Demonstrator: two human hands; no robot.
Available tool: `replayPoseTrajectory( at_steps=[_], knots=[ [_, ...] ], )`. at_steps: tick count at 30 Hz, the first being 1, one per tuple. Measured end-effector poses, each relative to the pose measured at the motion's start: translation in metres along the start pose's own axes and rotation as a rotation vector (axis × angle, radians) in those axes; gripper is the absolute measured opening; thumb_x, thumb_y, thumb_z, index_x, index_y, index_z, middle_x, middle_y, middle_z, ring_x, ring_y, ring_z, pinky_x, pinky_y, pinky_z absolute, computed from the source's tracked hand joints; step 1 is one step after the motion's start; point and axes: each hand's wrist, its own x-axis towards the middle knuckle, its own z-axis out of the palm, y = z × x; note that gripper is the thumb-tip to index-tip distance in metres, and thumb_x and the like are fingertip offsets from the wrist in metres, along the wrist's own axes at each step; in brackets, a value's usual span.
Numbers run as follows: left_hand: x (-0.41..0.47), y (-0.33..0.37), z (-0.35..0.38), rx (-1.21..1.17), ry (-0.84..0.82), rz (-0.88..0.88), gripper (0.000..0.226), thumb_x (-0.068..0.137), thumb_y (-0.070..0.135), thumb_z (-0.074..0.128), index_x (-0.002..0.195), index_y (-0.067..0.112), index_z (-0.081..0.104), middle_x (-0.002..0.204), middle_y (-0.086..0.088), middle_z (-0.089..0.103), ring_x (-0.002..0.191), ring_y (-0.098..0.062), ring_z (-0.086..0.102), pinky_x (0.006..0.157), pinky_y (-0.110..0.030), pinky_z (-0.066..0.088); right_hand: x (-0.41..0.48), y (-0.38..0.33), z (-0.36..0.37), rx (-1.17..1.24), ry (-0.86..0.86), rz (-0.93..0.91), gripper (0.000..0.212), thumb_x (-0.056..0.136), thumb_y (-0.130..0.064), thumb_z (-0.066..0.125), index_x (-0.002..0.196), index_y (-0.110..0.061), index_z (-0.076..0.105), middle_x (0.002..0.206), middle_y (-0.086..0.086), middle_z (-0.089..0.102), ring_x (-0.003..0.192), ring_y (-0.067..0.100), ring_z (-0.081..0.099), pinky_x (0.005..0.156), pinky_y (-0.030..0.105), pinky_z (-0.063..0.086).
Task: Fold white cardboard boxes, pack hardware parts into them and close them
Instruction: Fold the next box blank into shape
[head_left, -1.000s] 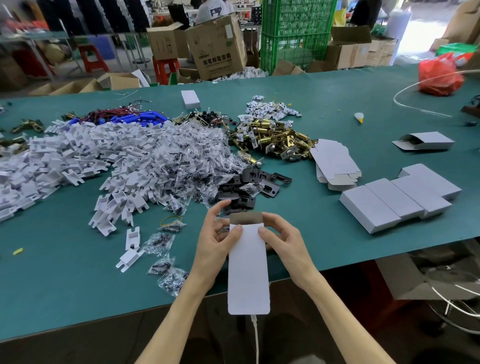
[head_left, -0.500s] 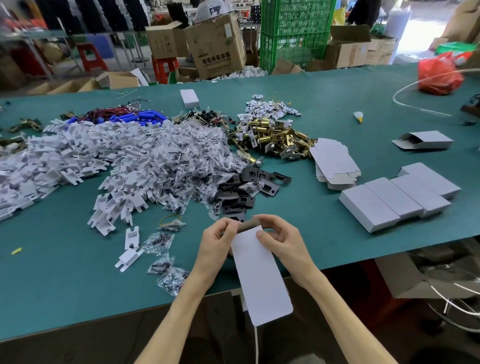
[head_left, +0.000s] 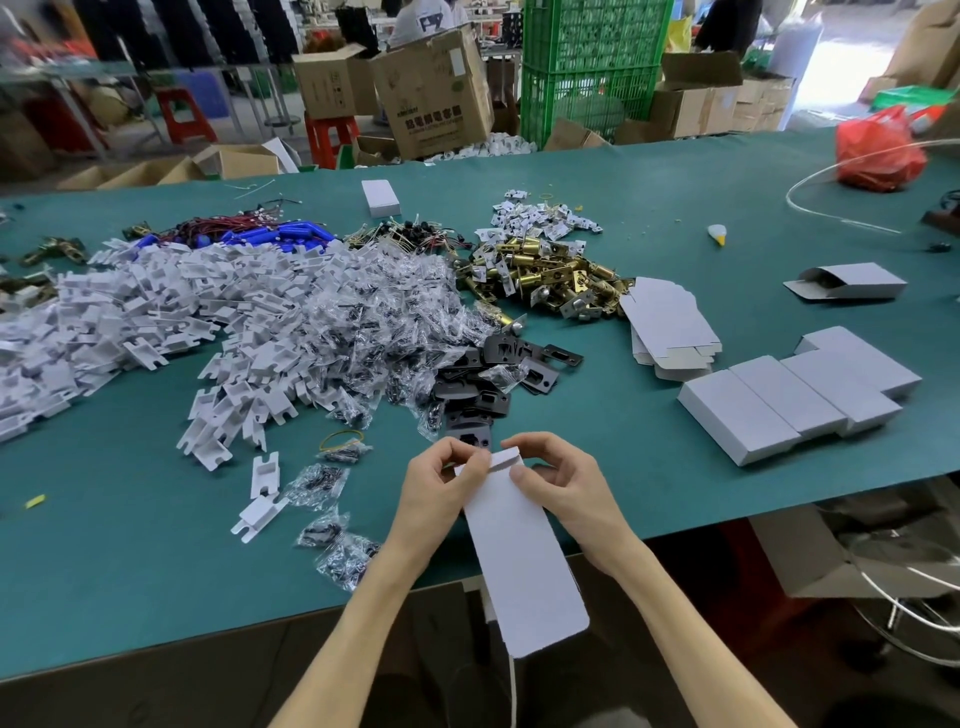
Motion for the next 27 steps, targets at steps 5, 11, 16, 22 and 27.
replayPoseTrajectory(
  at_steps=[5,11,16,22,27],
  knots=[
    [0.004,-0.003,0.001,0.029,0.01,-0.014,0.029,0.095,0.022,0.076,0.069,0.016,0.063,0.067,0.005,0.062,0.061,-0.008,0.053,0.056,-0.018,0.043,0.0,0.0,-0.003,0.016,-0.057,0.001,0.022,0.097,-0.009,0.067,0.118,-0.014,0.072,0.107,0.007,0.075,0.09,0.037,0.07,0.074,0.035,0.06],
    [0.007,0.001,-0.001,0.039,-0.064,-0.066,0.013,0.099,0.023,0.07,0.092,0.016,0.078,0.089,-0.012,0.075,0.073,-0.011,0.063,0.061,-0.022,0.049,0.002,0.0,-0.006,0.158,-0.102,0.089,0.035,0.089,-0.02,0.07,0.124,-0.026,0.071,0.108,0.017,0.073,0.079,0.029,0.069,0.068,0.036,0.057],
    [0.007,0.002,-0.004,0.101,-0.125,-0.069,0.018,0.099,0.022,0.07,0.087,0.013,0.078,0.083,-0.008,0.075,0.071,-0.011,0.062,0.064,-0.021,0.047,0.003,0.003,-0.008,0.179,-0.08,0.105,0.035,0.085,-0.019,0.075,0.119,-0.02,0.068,0.11,0.01,0.073,0.081,0.031,0.068,0.067,0.038,0.058],
    [0.008,0.003,-0.008,0.069,-0.191,-0.067,0.029,0.097,0.023,0.073,0.071,0.014,0.066,0.069,-0.003,0.06,0.064,-0.013,0.05,0.059,-0.016,0.039,0.003,0.004,-0.01,0.182,-0.094,0.139,0.032,0.085,-0.023,0.076,0.116,-0.019,0.068,0.099,0.018,0.075,0.076,0.032,0.071,0.062,0.035,0.058],
    [0.007,0.004,-0.009,0.053,-0.192,-0.059,0.03,0.096,0.023,0.074,0.068,0.017,0.065,0.069,0.0,0.06,0.064,-0.011,0.051,0.059,-0.015,0.04,0.003,0.004,-0.009,0.153,-0.06,0.134,0.028,0.084,-0.021,0.075,0.112,-0.016,0.07,0.1,0.009,0.076,0.078,0.029,0.073,0.064,0.035,0.059]
  ],
)
